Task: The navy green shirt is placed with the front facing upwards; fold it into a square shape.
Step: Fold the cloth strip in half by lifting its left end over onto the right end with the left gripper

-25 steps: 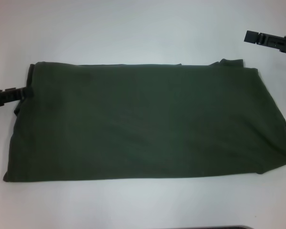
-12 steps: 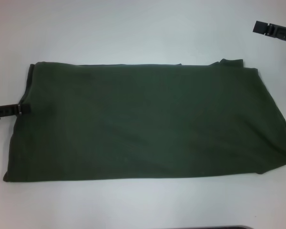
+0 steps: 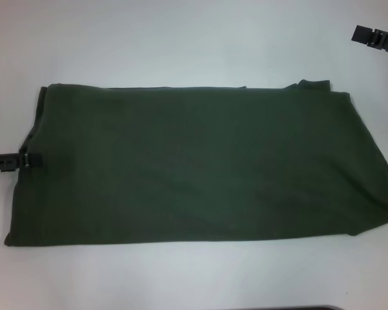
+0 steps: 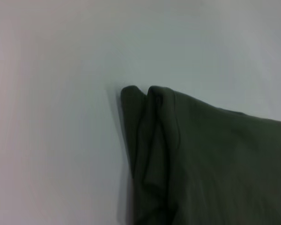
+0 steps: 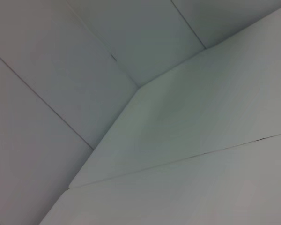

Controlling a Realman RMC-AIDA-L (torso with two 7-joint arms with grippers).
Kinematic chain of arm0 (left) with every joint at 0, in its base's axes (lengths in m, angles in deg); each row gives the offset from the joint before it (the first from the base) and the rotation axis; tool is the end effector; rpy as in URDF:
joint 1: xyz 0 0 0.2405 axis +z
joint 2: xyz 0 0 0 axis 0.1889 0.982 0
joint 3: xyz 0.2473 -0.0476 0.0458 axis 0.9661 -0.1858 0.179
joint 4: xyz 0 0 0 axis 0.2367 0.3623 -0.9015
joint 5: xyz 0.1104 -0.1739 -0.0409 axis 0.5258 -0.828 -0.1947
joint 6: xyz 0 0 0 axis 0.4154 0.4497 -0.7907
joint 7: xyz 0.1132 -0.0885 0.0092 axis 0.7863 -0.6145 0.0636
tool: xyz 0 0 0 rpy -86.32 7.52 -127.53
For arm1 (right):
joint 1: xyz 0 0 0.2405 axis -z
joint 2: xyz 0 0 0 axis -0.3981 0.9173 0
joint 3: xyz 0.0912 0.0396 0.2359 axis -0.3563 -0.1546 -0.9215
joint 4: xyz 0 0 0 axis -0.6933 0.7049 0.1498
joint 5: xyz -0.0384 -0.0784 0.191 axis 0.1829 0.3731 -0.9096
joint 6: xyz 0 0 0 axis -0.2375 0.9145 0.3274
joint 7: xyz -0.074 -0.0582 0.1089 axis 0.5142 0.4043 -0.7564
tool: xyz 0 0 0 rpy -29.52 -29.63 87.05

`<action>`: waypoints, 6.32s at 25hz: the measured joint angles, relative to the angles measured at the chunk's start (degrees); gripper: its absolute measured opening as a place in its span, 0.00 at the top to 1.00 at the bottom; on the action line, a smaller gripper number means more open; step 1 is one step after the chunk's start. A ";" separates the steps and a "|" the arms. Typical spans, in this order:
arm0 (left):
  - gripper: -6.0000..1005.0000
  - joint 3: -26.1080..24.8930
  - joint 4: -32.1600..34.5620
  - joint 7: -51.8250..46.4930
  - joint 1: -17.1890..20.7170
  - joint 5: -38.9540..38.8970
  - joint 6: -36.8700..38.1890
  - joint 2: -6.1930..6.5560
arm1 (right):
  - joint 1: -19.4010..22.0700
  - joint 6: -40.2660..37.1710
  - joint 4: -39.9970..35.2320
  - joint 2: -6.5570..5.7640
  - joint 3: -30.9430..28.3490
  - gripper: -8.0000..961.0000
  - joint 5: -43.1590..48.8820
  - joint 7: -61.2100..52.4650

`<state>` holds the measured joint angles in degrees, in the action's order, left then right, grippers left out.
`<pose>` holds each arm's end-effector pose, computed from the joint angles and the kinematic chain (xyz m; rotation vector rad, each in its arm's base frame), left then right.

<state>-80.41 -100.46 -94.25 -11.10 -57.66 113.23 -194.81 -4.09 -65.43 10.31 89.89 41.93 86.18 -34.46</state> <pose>-0.3552 0.2906 0.0615 -2.2174 -1.6912 -0.2940 0.3288 0.3331 0.0778 -2.1489 1.3560 0.9144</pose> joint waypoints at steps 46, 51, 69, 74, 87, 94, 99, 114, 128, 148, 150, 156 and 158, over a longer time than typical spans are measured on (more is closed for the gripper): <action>0.11 0.50 0.87 -2.89 -8.65 7.23 2.96 -1.33 | 0.75 -0.38 0.32 -0.44 0.00 0.04 0.02 0.23; 0.11 0.52 0.52 -2.93 -8.67 7.23 2.53 -1.43 | 0.76 -0.23 0.36 -0.39 0.00 0.04 0.02 0.29; 0.11 0.66 0.59 -3.06 -7.50 8.03 -0.07 -0.43 | 1.02 -0.10 0.35 -0.19 0.00 0.04 0.02 0.25; 0.12 0.71 0.68 -4.47 -7.49 9.38 -1.29 -0.27 | 1.02 -0.11 0.28 -0.16 0.00 0.04 0.02 0.07; 0.14 1.38 0.80 -5.40 -8.38 10.81 -1.76 -0.48 | 1.01 -0.12 0.09 -0.25 0.00 0.04 0.02 -0.23; 0.15 2.53 0.98 -5.41 -9.58 10.84 -1.08 -0.97 | 1.00 -0.12 0.09 -0.33 0.00 0.04 0.02 -0.25; 0.16 3.11 1.44 -5.41 -10.49 10.84 -1.10 -1.17 | 1.01 -0.12 0.09 -0.42 0.00 0.04 0.02 -0.25; 0.18 3.10 0.61 -5.73 -11.20 10.81 -1.11 -1.72 | 0.80 -0.11 0.09 -0.51 0.00 0.04 0.02 -0.25; 0.69 3.15 0.88 -6.01 -11.59 10.83 -1.55 -1.35 | 0.80 0.32 0.14 -0.44 0.00 0.04 0.02 -0.22; 0.98 0.83 -3.22 -6.18 -11.90 3.58 6.29 -3.12 | 0.95 0.50 0.09 -0.33 0.33 0.04 0.07 -0.23; 0.98 0.82 -4.18 -6.19 -11.88 2.46 7.42 -3.41 | 0.98 0.50 0.09 -0.37 0.37 0.04 0.14 -0.23; 0.98 0.82 -6.13 -6.63 -11.75 -0.43 10.34 -3.70 | 1.01 0.50 0.09 -0.51 0.55 0.04 0.30 -0.24; 0.98 0.86 -6.85 -6.77 -11.51 -0.90 11.25 -3.71 | 1.01 0.50 0.09 -0.53 0.55 0.04 0.34 -0.25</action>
<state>-79.55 -107.32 -101.02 -22.62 -58.56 124.48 -198.52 -3.08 -64.93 10.40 89.35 42.48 86.52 -34.71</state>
